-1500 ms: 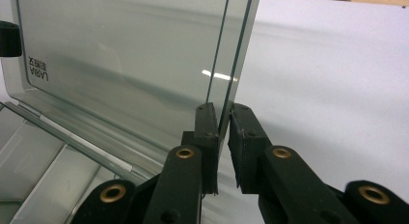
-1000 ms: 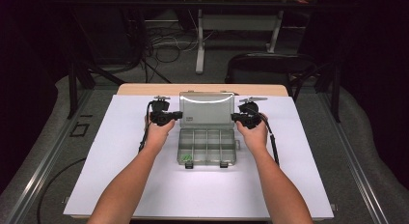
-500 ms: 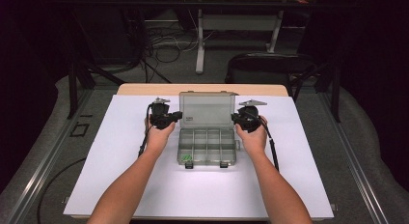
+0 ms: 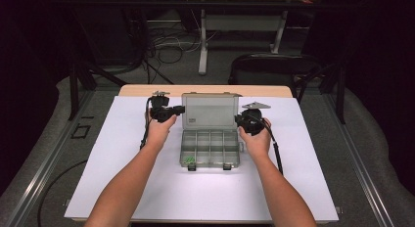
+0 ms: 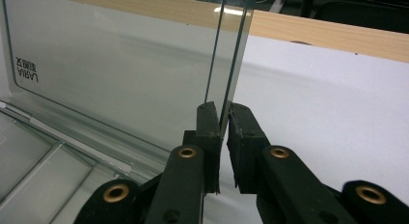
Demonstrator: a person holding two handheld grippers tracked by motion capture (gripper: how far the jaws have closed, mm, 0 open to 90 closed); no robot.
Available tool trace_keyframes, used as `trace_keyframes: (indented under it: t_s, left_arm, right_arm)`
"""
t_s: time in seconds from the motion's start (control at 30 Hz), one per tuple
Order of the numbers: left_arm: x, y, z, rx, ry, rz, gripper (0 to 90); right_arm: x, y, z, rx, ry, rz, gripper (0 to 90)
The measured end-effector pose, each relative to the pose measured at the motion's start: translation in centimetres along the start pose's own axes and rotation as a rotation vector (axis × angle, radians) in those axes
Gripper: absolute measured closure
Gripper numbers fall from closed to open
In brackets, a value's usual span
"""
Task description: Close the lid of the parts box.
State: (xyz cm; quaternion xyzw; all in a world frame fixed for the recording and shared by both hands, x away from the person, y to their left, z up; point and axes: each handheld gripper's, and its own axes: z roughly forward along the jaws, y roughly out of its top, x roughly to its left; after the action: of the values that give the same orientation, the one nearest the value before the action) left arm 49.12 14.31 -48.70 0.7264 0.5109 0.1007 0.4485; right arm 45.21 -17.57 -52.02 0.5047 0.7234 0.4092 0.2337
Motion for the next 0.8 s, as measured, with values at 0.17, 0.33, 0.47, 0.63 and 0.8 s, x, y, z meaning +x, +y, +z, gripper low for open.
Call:
trace_keyframes:
  t_s: [0.17,0.33,0.47,0.63,0.8]
  left_arm:
    - [-0.1,1.4,0.2,0.018,0.014,-0.015,77.3]
    - [-0.2,1.7,0.6,0.025,0.02,-0.024,78.9]
    - [-0.3,1.6,0.6,0.028,0.032,-0.007,83.1]
    - [-0.4,1.7,0.4,0.026,0.041,0.004,85.7]
    - [-0.7,1.6,0.3,0.014,0.048,0.016,85.9]
  right_arm:
    - [-0.1,-0.1,0.0,-0.009,0.006,0.004,83.9]
    - [-0.2,-0.2,0.0,-0.011,0.012,0.009,83.9]
    - [-0.2,-0.2,0.0,-0.011,0.011,0.008,83.9]
    - [-0.2,-0.2,0.0,-0.01,0.013,0.011,83.7]
    - [-0.3,-0.1,0.0,-0.002,0.006,0.01,80.2]
